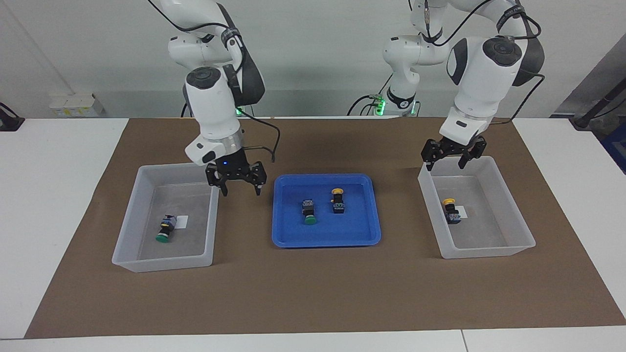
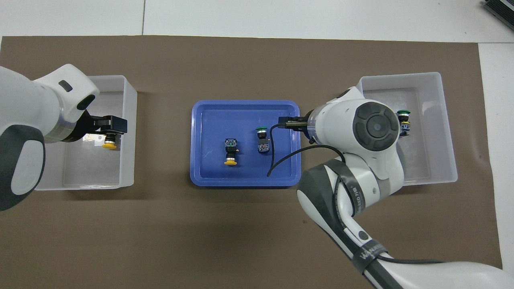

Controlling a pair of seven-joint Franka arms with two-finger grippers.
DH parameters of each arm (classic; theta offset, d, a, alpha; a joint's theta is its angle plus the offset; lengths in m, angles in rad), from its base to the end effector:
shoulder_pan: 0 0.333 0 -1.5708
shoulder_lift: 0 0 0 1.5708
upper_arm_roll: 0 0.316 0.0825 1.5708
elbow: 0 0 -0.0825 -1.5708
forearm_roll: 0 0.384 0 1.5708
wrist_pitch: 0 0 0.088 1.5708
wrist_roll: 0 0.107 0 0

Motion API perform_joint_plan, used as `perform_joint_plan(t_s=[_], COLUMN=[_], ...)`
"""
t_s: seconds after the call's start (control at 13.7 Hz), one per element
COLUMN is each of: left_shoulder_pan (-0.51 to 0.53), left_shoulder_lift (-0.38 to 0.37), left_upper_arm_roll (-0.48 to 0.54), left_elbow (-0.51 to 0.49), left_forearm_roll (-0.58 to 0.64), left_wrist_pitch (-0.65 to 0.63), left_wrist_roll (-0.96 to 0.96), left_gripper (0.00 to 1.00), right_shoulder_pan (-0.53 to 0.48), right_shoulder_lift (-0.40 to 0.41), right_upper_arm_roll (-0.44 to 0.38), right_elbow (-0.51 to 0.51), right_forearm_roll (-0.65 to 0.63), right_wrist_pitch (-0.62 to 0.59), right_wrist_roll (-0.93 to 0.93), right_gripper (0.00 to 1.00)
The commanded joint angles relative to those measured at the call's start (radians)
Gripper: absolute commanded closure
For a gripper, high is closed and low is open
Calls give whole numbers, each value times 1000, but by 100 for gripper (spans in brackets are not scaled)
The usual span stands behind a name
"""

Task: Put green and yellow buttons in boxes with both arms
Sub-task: 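Reach the left and right grippers back to the remaining tray buttons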

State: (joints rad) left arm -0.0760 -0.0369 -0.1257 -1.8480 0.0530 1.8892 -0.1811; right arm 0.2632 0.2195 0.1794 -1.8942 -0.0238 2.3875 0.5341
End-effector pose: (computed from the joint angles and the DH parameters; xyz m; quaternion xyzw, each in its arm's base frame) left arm 0.5488 -0.1091 0.5407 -0.9987 0.0176 -0.0434 0.0199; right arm 0.5756 0.2660 0.4186 -0.9894 0.0426 -0.1176 0.0734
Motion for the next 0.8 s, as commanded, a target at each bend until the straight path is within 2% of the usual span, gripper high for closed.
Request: perform_joint_plan(t_s=[0.0, 0.22, 0.36, 0.51, 0.58, 0.73], left_shoulder_pan=[-14, -62, -115, -165, -191, -223], left_shoulder_lift=[-20, -37, -32, -11, 0, 34], left_upper_arm_roll=[8, 8, 8, 8, 8, 8], left_elbow=[-22, -89, -134, -164, -190, -230], left_forearm_roll=[4, -33, -33, -33, -33, -33], left_wrist_pitch=[5, 97, 171, 246, 298, 407], left_wrist_roll=[-23, -134, -229, -311, -346, -397], left_gripper=[0, 0, 0, 0, 0, 0], right_shoulder_pan=[39, 95, 113, 129, 142, 143], right_shoulder_lift=[75, 133, 185, 224, 233, 235], right_upper_arm_roll=[-1, -6, -5, -1, -1, -1], right_elbow=[40, 41, 55, 58, 53, 44], right_forearm_roll=[-59, -90, -213, -353, -398, -410], right_wrist_pitch=[65, 123, 130, 159, 163, 164], right_wrist_roll=[70, 104, 144, 260, 297, 302], right_gripper=[0, 0, 0, 0, 0, 0])
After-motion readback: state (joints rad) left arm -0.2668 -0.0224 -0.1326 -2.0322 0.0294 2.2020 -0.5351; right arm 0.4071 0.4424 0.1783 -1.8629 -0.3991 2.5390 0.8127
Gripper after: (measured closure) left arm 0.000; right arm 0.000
